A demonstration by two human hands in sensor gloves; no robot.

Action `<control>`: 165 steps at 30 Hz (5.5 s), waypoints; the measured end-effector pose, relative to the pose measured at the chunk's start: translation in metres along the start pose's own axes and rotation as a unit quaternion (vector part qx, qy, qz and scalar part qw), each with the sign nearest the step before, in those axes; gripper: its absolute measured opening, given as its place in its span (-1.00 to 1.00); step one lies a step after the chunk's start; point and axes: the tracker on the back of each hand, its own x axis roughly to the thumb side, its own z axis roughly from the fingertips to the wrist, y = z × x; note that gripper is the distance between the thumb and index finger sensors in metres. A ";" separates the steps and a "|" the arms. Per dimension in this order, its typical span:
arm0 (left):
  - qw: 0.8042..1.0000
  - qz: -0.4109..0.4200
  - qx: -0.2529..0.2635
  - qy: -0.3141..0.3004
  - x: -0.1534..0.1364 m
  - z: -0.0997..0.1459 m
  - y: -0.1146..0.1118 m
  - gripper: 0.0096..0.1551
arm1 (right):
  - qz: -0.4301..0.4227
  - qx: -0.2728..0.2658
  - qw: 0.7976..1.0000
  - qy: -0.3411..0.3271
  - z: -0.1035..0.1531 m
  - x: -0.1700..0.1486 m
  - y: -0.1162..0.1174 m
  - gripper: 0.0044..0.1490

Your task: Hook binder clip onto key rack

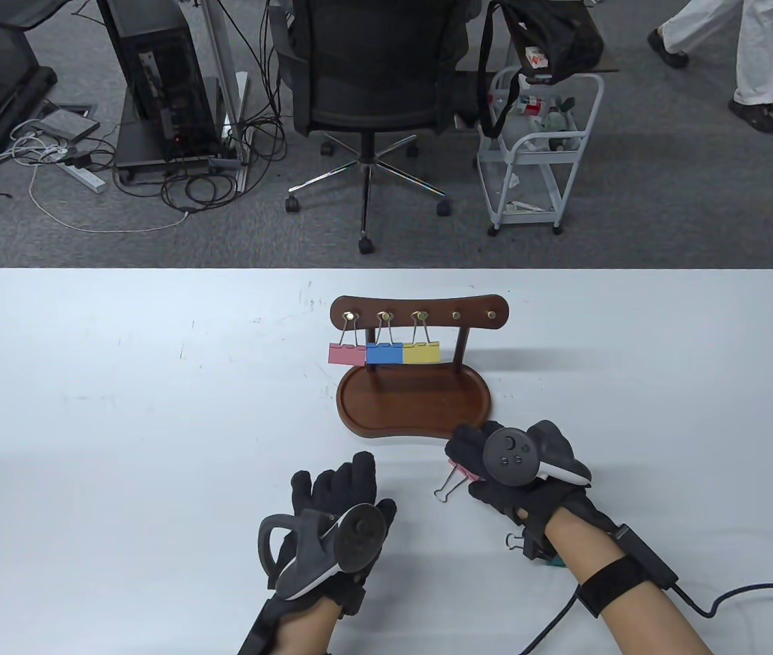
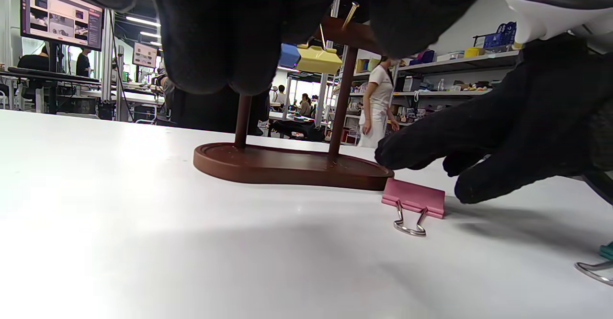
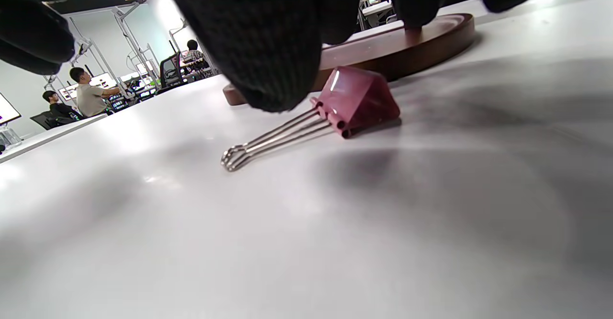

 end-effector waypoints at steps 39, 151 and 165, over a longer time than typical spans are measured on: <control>1.000 0.004 -0.006 0.003 -0.001 0.000 -0.001 -0.09 | 0.104 0.008 0.995 -0.007 -0.012 0.006 0.013 -0.11; 1.000 0.008 -0.009 0.024 -0.004 -0.002 -0.006 -0.10 | -0.075 -0.360 0.892 0.263 -0.012 0.050 -0.120 -0.04; 1.000 0.008 -0.009 0.023 -0.004 -0.002 -0.006 -0.10 | -0.042 -0.343 0.898 0.271 -0.029 0.043 -0.101 -0.09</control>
